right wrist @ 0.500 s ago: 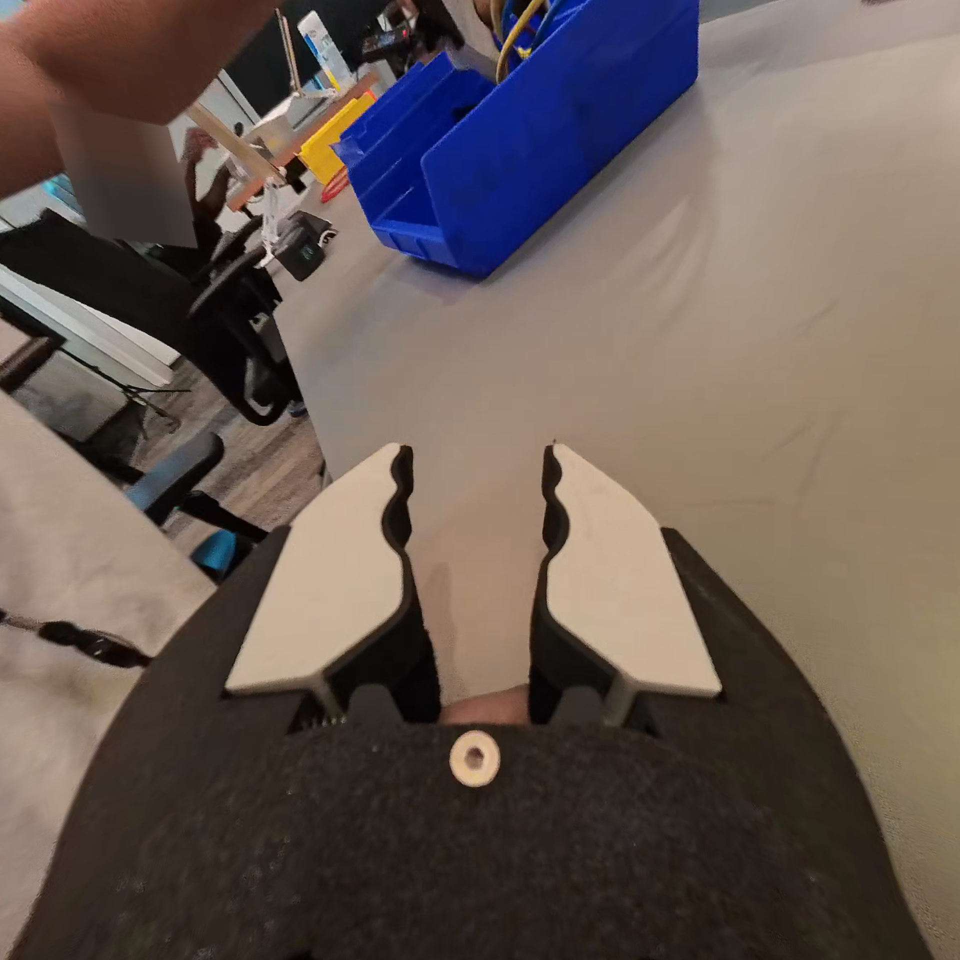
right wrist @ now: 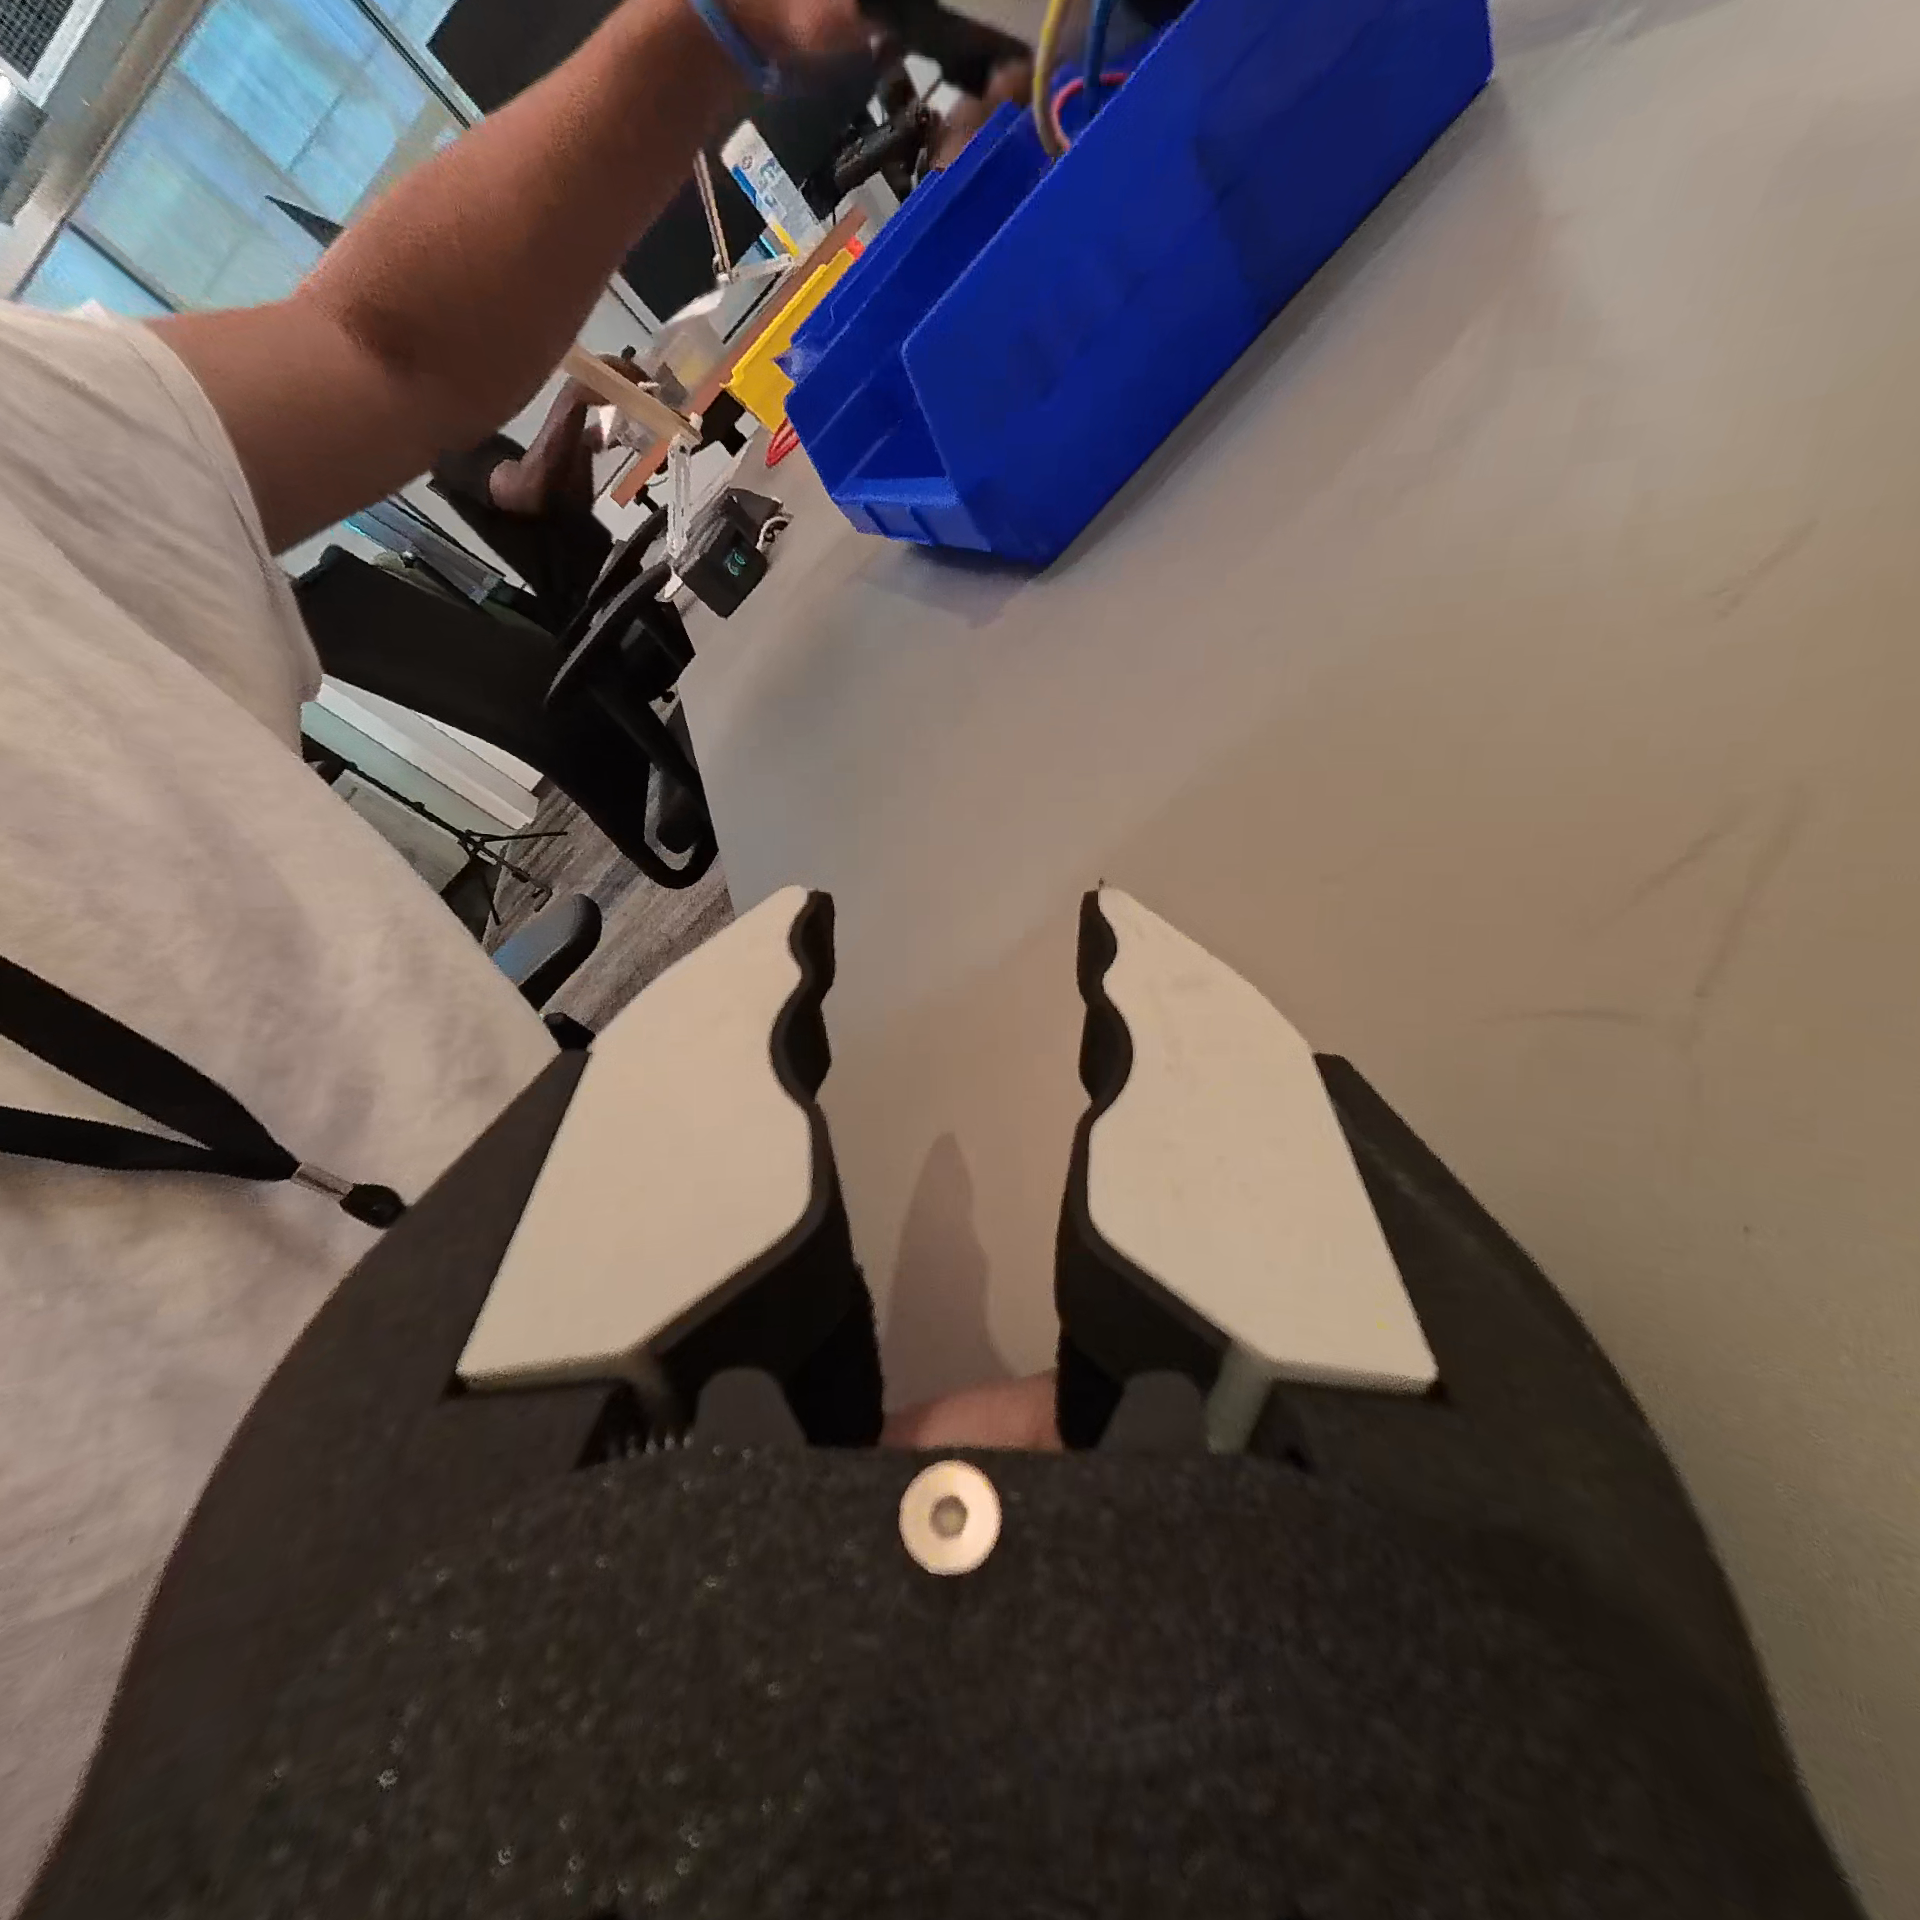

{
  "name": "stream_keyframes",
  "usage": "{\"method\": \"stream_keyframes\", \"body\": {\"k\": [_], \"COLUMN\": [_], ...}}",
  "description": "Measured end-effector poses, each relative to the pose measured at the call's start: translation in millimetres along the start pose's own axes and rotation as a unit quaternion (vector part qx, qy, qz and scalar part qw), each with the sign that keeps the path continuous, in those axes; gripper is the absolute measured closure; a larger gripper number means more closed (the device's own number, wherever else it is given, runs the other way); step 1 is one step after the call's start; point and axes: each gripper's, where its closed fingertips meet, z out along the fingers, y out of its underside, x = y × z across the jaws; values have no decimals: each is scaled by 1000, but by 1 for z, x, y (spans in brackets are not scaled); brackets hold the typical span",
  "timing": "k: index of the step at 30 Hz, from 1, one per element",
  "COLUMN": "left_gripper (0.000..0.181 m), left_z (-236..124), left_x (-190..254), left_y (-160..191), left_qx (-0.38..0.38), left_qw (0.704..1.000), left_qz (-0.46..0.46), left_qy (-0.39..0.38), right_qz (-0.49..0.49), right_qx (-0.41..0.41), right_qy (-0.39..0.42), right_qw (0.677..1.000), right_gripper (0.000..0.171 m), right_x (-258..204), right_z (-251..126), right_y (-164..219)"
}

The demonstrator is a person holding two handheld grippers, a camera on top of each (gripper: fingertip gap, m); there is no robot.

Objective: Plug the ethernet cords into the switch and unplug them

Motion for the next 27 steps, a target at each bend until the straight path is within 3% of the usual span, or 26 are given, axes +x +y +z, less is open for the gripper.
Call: {"method": "stream_keyframes", "body": {"k": [8, 12, 16, 20, 24, 27], "left_gripper": [155, 155, 156, 156, 155, 155], "left_z": [-168, -211, -186, -112, -38, -4], "left_x": [-126, -140, -111, -41, 21, 58], "left_y": [-90, -156, -214, -263, -282, -289], "left_qx": [63, 117, 124, 122, 103, 100], "left_qw": [967, 950, 942, 957, 964, 963], "left_qz": [-11, -45, -57, -72, -87, -102], "left_qy": [-247, -287, -307, -255, -230, -230], "right_qz": [-9, -24, -61, -114, -131, -146], "right_qx": [5, 19, 39, 61, 85, 97], "right_qy": [9, 16, 15, -1, -11, 50], "right_qw": [1000, 999, 997, 992, 988, 983], "right_gripper": [128, 129, 128, 126, 124, 124], "right_x": [-3, -9, -22, -38, -45, -28], "right_z": [-5, -14, -25, -37, -47, -55], "right_y": [-3, -8, -14, -22, -29, -36]}}
